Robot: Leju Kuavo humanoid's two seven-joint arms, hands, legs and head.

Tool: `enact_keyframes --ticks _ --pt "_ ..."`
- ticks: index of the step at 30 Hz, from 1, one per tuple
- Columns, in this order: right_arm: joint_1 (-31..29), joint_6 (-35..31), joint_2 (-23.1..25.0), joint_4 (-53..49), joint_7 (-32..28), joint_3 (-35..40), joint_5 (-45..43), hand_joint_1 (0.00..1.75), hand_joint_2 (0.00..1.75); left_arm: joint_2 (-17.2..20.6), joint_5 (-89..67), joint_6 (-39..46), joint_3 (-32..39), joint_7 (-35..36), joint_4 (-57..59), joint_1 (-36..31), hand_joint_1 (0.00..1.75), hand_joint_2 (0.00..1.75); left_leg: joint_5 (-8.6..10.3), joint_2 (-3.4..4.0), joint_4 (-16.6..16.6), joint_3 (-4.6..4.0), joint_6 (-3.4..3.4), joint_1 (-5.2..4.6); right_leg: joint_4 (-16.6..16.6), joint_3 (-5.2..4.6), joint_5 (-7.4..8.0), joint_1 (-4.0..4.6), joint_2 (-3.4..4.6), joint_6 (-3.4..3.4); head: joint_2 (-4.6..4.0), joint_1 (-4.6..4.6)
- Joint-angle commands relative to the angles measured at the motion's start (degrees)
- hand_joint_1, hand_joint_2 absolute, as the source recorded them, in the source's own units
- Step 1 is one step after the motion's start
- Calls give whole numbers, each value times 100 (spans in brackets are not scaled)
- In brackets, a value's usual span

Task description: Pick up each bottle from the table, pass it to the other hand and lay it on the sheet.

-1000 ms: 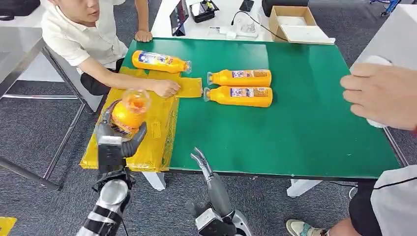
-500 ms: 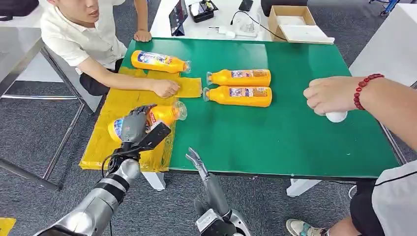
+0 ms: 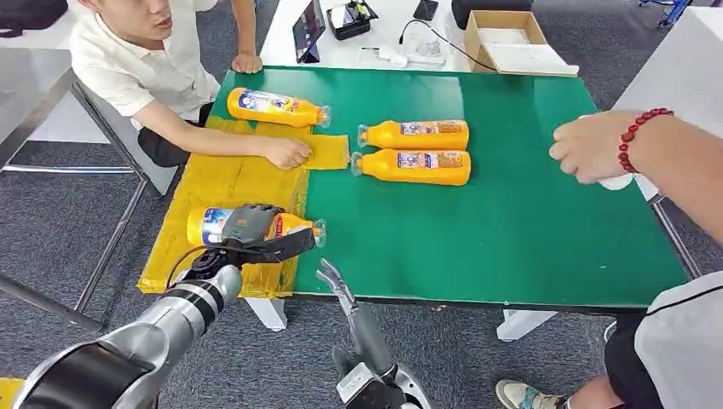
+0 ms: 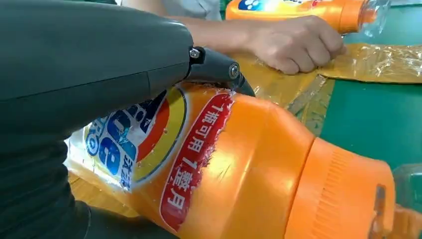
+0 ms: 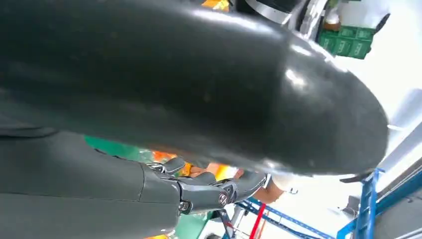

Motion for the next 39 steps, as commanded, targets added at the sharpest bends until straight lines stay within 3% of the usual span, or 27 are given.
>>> enact_keyframes --ticks 1,4,7,9,10,19,20,32,39 --pt "-192 -7 -99 349 -13 108 -19 0 0 129 -21 -75 -309 36 563 -195 175 175 -6 11 -5 19 -7 5 -5 16 -2 5 9 -10 0 2" --pt "-194 -41 -91 375 -13 96 -19 0 0 102 -39 -254 -310 66 571 -207 175 175 -6 16 -4 22 -11 7 -4 19 -3 7 15 -12 0 2" --pt "-191 -152 -72 443 -10 57 12 0 0 -119 538 -551 310 117 508 -188 175 175 -2 9 -5 18 -10 5 -4 16 -2 5 8 -9 0 2" --pt "-208 -239 -42 517 -5 46 48 0 0 -270 942 -654 726 24 479 -198 23 175 -4 8 -6 24 -11 6 -6 23 -3 6 7 -11 0 2" --pt "-216 -257 -33 543 -5 45 52 0 0 -315 1085 -723 865 -41 463 -202 0 175 -7 9 -4 31 -12 7 -6 30 -5 8 7 -13 0 2" --pt "-232 -623 97 951 -134 58 25 0 0 -877 3382 -1599 2348 -1313 -35 -104 0 175 -2 -26 -4 34 -10 6 -8 45 -7 5 -18 -13 0 2" --pt "-204 -655 97 951 -134 57 -21 0 175 -932 3699 -1689 2436 -1475 -171 -61 0 175 -4 -26 -4 37 -11 7 -10 49 -8 7 -18 -14 0 2" --pt "-164 -685 66 942 -133 79 -48 0 175 -970 4587 -2029 2300 -1677 -549 132 0 175 -8 -14 0 26 -15 8 -2 29 -11 9 -8 -17 0 2" --pt "-109 -704 13 974 -134 86 -11 0 175 -757 5612 -2100 1278 -1577 -1545 739 0 175 -12 -7 -4 30 -14 8 -7 32 -12 8 -3 -16 0 2"
